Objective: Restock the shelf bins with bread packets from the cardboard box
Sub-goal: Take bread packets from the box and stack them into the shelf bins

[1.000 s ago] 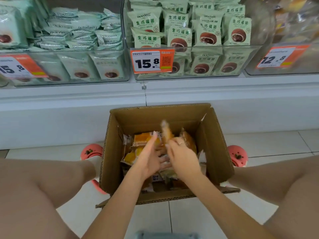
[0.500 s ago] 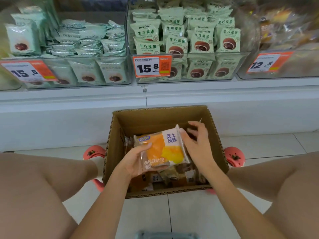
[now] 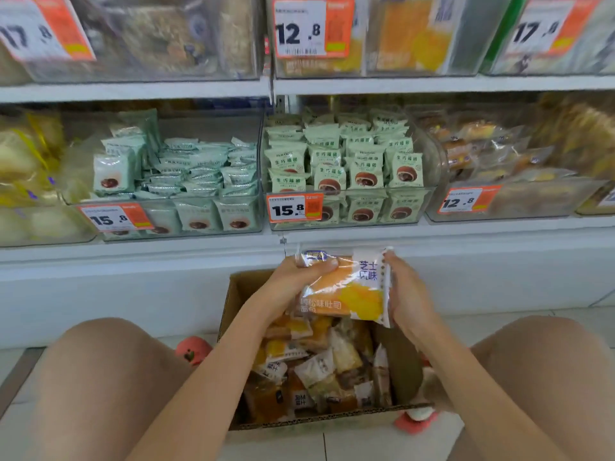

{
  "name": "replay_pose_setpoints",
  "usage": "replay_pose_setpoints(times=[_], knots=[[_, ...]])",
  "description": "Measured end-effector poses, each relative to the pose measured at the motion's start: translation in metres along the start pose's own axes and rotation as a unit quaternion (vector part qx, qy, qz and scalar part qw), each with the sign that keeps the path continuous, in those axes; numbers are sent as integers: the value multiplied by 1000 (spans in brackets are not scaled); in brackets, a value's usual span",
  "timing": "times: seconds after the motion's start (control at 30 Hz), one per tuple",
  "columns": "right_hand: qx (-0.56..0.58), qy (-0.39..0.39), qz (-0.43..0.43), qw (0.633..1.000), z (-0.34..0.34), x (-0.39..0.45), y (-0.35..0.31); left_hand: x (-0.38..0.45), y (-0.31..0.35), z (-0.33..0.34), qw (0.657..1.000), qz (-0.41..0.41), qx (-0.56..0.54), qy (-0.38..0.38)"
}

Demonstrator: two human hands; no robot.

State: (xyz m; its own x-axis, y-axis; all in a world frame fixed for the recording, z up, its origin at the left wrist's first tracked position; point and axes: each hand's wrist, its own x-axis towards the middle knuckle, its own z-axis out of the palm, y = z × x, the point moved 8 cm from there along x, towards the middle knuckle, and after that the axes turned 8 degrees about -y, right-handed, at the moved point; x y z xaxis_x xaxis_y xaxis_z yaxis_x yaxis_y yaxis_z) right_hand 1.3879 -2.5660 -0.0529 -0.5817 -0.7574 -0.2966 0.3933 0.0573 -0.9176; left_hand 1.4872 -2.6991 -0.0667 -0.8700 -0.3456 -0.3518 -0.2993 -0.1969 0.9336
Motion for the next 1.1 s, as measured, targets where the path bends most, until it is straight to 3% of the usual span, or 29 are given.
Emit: replay_pose_setpoints(times=[0.07, 0.2, 0.3, 0.37, 0.43, 0.5, 0.57, 0.63, 0.8, 0.87, 0.93, 1.0, 1.1], knots=[[-30, -30, -62, 997, 1, 0, -52, 6, 53, 4, 996, 39, 80, 10], [-251, -42, -181, 950, 0, -8, -165, 23, 171, 29, 974, 145, 173, -20], [-309, 6, -226, 924, -14, -13, -242, 35, 258, 43, 957, 208, 203, -1], [-321, 56, -273, 905, -32, -13, -296, 43, 313, 41, 946, 274, 169, 51], [-314, 113, -321, 886, -49, -10, -348, 41, 370, 27, 878, 390, 208, 184], [-294, 167, -367, 867, -59, -3, -396, 37, 410, 25, 745, 429, 380, 341], [-312, 203, -407, 834, -56, 12, -438, 57, 429, 36, 639, 383, 545, 385], [-330, 204, -423, 819, -43, 35, -471, 82, 429, 48, 578, 348, 640, 368], [-255, 192, -369, 873, -44, 88, -516, 98, 425, 47, 571, 304, 673, 358], [-218, 240, -378, 867, -57, 98, -528, 102, 425, 47, 569, 310, 679, 345], [-241, 326, -404, 820, -65, 106, -537, 107, 425, 47, 565, 308, 690, 332], [-311, 399, -438, 743, -53, 114, -543, 109, 424, 48, 564, 308, 694, 326], [-384, 413, -469, 679, -20, 133, -543, 108, 423, 47, 568, 305, 694, 320]])
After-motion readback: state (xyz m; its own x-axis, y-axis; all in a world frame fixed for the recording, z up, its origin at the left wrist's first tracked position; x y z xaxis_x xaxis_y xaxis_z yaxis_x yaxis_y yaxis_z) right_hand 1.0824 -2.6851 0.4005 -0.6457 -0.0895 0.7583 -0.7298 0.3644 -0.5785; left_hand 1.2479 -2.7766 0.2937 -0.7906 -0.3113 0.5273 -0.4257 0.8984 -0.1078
